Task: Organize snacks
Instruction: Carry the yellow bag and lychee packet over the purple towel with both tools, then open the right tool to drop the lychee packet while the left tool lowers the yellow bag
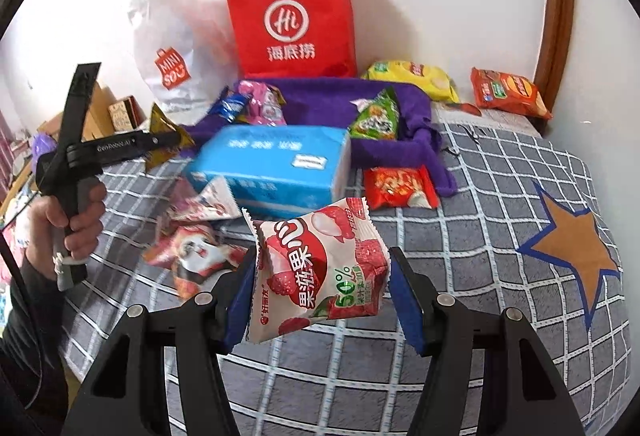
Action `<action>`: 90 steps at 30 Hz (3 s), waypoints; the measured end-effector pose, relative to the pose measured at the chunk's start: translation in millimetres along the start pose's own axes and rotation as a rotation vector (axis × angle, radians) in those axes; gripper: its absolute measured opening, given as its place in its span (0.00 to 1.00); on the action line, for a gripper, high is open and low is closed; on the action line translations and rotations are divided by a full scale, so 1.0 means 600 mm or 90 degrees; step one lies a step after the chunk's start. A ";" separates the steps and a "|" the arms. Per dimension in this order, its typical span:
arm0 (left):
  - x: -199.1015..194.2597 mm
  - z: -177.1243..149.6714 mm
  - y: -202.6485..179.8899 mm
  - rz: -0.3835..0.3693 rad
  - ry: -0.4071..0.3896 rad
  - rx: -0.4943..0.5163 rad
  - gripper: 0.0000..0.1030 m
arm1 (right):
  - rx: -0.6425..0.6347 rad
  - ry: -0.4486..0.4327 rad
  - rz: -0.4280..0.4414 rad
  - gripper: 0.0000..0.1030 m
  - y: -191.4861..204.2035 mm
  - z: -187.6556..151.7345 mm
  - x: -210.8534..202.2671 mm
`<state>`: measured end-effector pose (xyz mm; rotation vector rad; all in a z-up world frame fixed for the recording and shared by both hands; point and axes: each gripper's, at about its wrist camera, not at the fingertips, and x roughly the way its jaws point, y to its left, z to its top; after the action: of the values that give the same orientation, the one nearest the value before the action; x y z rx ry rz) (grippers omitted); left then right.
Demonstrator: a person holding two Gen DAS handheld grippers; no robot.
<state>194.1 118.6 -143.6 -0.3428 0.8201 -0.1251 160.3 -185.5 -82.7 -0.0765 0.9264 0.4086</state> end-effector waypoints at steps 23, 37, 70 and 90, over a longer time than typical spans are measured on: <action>-0.088 -0.037 -0.051 -0.034 0.029 0.057 0.56 | 0.035 -0.030 0.036 0.59 0.020 0.057 0.005; -0.104 -0.017 -0.142 -0.100 0.030 0.098 0.56 | 0.039 -0.048 0.019 0.59 0.007 0.112 0.008; 0.015 0.229 -0.128 -0.062 -0.004 0.059 0.56 | 0.021 -0.042 0.037 0.60 -0.018 0.368 0.174; 0.100 0.204 -0.054 -0.006 0.072 0.037 0.56 | -0.043 0.138 0.018 0.60 -0.029 0.311 0.345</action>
<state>325.5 104.5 -96.8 -0.2868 0.9251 -0.1773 418.5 -93.1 -135.1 -0.1717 1.1282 0.4641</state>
